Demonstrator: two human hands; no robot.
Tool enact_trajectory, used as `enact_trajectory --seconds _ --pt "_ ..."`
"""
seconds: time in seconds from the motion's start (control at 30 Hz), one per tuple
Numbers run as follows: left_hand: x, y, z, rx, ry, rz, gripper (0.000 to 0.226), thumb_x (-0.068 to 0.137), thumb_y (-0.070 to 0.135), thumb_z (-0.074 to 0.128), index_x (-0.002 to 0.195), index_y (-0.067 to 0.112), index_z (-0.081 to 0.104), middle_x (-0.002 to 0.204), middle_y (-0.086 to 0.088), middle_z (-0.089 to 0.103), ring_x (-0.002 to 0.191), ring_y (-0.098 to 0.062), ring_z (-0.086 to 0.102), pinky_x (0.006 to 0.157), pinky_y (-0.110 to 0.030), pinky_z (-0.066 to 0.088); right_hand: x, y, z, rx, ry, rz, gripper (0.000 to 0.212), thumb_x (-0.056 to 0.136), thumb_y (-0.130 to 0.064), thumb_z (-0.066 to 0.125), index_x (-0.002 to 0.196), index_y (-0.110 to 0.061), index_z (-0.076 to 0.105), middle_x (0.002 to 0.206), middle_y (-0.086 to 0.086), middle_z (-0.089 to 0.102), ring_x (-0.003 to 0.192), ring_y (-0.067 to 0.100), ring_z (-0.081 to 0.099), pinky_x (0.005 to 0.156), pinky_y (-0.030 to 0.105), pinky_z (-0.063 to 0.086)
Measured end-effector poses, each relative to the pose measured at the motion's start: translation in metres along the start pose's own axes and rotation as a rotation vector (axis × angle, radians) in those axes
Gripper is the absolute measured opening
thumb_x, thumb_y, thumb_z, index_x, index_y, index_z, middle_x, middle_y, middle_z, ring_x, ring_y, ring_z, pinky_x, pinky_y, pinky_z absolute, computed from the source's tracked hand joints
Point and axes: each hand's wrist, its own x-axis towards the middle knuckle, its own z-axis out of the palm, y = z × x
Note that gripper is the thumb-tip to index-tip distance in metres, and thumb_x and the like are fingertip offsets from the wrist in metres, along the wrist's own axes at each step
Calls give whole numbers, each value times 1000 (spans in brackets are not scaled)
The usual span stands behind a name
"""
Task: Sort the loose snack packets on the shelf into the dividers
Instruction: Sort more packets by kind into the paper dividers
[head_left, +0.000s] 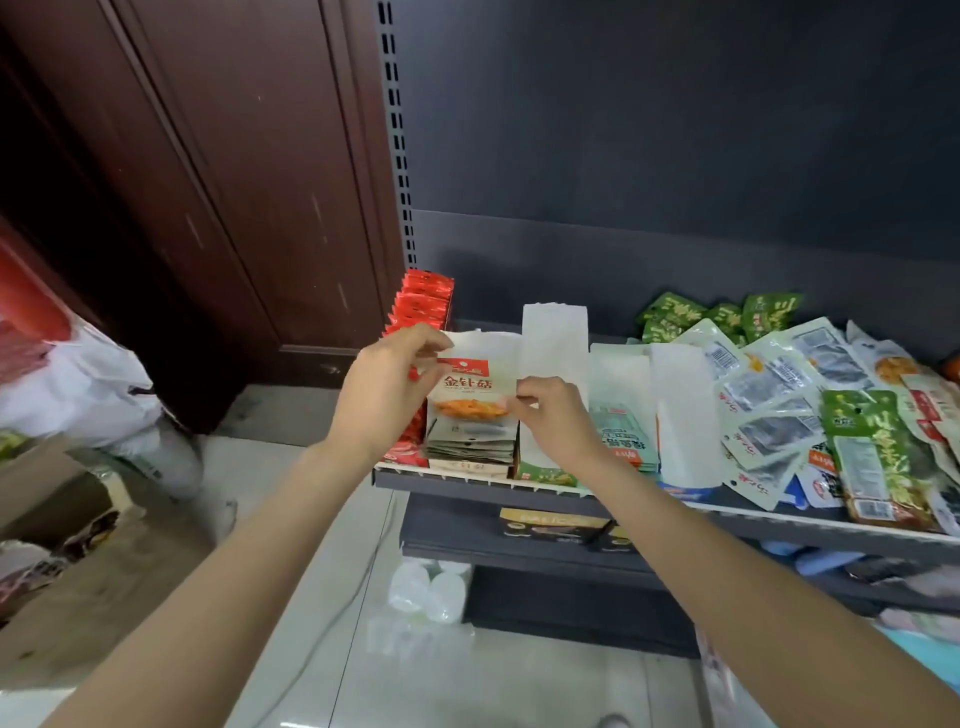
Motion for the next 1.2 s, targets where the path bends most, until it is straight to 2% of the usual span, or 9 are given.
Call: enact_trajectory --seconds 0.23,0.3,0.43,0.6,0.7,0.87,1.0,1.1,1.2 --pt "-8 -12 15 436 -267 198 20 91 13 56 104 19 70 94 -1 71 81 -23 65 75 -29 50 1 -4 12 -97 -37 -3 26 92 -11 55 116 -11 66 118 6 65 107 20 58 95 26 43" --pt "-6 -8 26 607 -333 257 22 90 10 52 99 20 69 88 -2 70 78 -23 62 77 -31 43 0 -2 11 -102 -51 3 24 92 -8 55 112 -11 68 115 6 67 105 18 59 95 25 43" --pt "-2 11 49 793 -452 180 25 90 5 44 97 18 63 94 -2 66 91 -22 56 81 -33 31 -8 11 5 -81 -60 52 24 92 -5 54 109 -12 69 113 3 68 104 15 59 94 22 42" --pt "5 38 69 628 -442 93 29 94 22 44 118 21 60 108 -1 65 106 -23 53 88 -34 31 -25 34 -32 41 98 64 26 91 -2 52 104 -15 70 104 -4 70 96 5 60 88 16 47" --pt "9 73 89 453 -418 150 32 96 29 42 124 23 55 115 1 63 110 -21 51 91 -34 31 -39 61 -67 87 245 101 31 88 6 48 102 -12 70 101 -2 68 94 5 61 81 6 45" --pt "15 151 151 148 -431 297 32 95 15 45 125 12 55 119 -9 59 112 -27 51 93 -37 38 -65 138 -133 -65 436 218 33 87 8 46 106 -9 67 107 6 65 98 18 62 87 29 50" --pt "23 206 226 97 -587 297 36 91 5 47 127 0 49 123 -18 48 114 -33 48 94 -43 42 -78 208 -178 -246 252 415 40 89 -3 53 129 -7 52 128 13 54 115 27 54 97 34 45" --pt "32 233 281 246 -782 217 44 90 4 49 132 -4 39 131 -20 39 122 -35 40 99 -43 41 -82 248 -206 -388 104 429 55 88 -11 60 139 -7 39 141 13 41 130 28 38 107 33 31" --pt "42 244 324 437 -892 105 56 93 8 50 139 -9 25 144 -27 25 135 -39 25 107 -43 34 -79 276 -227 -661 -67 398 71 90 -29 58 147 -12 20 156 9 15 144 23 14 117 37 12"
